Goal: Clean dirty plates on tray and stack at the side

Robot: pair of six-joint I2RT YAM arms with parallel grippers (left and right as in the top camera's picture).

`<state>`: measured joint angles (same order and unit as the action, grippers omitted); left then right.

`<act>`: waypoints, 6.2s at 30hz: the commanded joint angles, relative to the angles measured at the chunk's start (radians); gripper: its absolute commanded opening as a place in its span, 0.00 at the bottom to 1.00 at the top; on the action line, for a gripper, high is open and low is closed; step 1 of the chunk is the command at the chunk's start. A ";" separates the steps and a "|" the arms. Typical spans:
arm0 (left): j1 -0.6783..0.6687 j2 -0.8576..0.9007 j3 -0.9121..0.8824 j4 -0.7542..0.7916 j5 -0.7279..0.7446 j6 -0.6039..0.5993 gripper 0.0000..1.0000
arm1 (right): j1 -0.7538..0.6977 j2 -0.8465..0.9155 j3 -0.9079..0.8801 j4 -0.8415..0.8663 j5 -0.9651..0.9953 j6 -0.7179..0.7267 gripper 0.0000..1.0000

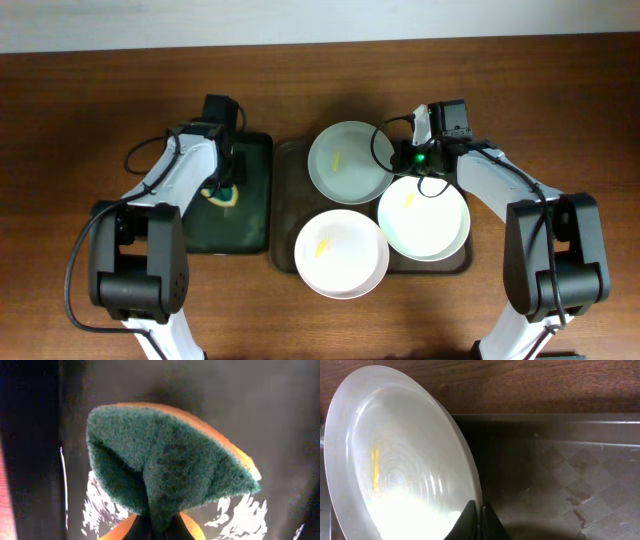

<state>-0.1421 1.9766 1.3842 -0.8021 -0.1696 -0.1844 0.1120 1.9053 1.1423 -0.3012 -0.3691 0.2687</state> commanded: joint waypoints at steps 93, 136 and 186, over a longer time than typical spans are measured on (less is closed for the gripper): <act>-0.363 0.531 0.612 -0.159 0.333 -0.114 0.00 | 0.048 0.016 -0.021 0.000 0.032 -0.001 0.04; 0.019 0.130 0.821 -0.680 0.153 -0.023 0.00 | 0.048 0.016 -0.021 0.003 0.014 0.002 0.39; -0.012 -0.477 0.068 -0.350 -0.003 -0.163 0.00 | 0.108 0.143 0.431 -0.640 0.246 -0.035 0.56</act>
<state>-0.1551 1.5024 1.4544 -1.1576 -0.1619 -0.3374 0.2325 1.9865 1.5833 -0.9596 -0.1242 0.2436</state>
